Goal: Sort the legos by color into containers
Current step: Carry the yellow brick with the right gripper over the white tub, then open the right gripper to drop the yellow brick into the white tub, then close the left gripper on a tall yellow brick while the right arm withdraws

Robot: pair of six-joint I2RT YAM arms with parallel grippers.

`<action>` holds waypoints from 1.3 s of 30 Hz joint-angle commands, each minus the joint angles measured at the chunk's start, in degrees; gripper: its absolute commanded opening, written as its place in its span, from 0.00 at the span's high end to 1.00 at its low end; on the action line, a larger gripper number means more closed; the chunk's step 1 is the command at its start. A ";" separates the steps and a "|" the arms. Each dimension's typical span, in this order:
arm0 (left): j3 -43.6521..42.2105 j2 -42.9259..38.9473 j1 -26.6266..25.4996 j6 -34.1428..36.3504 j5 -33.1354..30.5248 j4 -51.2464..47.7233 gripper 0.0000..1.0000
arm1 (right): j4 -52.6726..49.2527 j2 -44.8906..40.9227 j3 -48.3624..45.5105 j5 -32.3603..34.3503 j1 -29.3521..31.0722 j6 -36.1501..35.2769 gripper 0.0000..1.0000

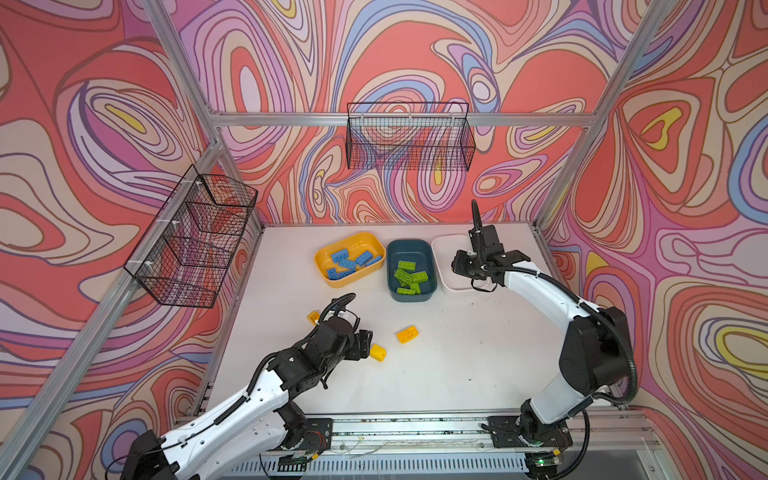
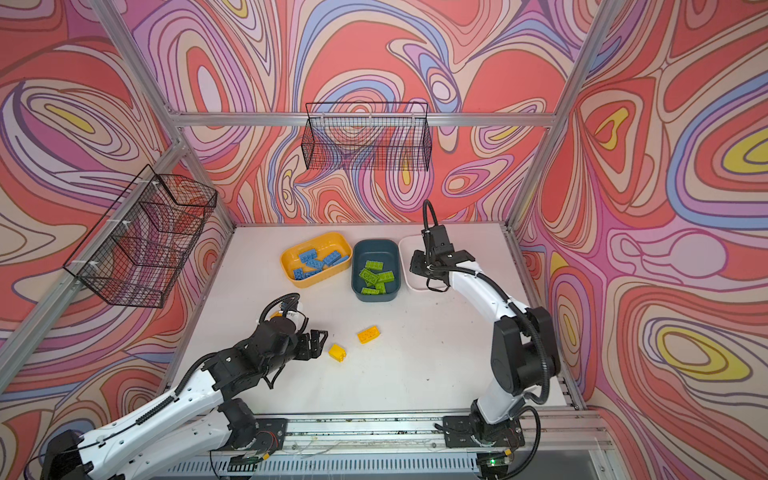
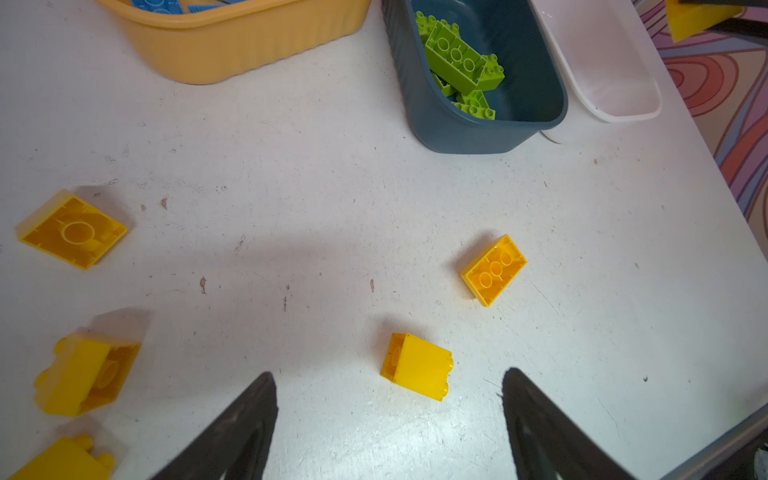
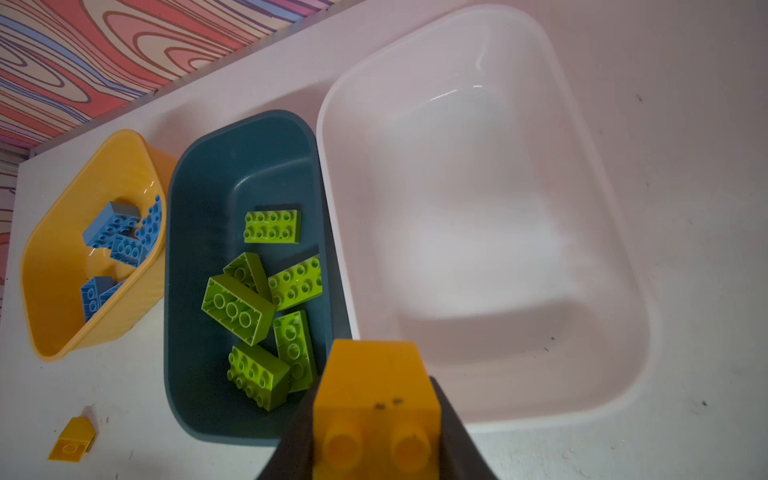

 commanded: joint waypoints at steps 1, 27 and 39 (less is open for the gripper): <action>-0.47 -0.78 -0.15 -0.58 -0.98 -2.76 0.15 | 0.12 4.69 3.24 0.12 0.35 -0.86 0.68; -2.90 4.02 -2.37 -2.14 7.44 -2.73 0.15 | 3.38 3.67 2.75 2.77 0.24 -0.59 0.29; 2.26 16.99 -8.85 -2.50 4.26 -1.24 0.16 | 8.38 -9.07 -8.14 0.18 0.23 0.35 0.30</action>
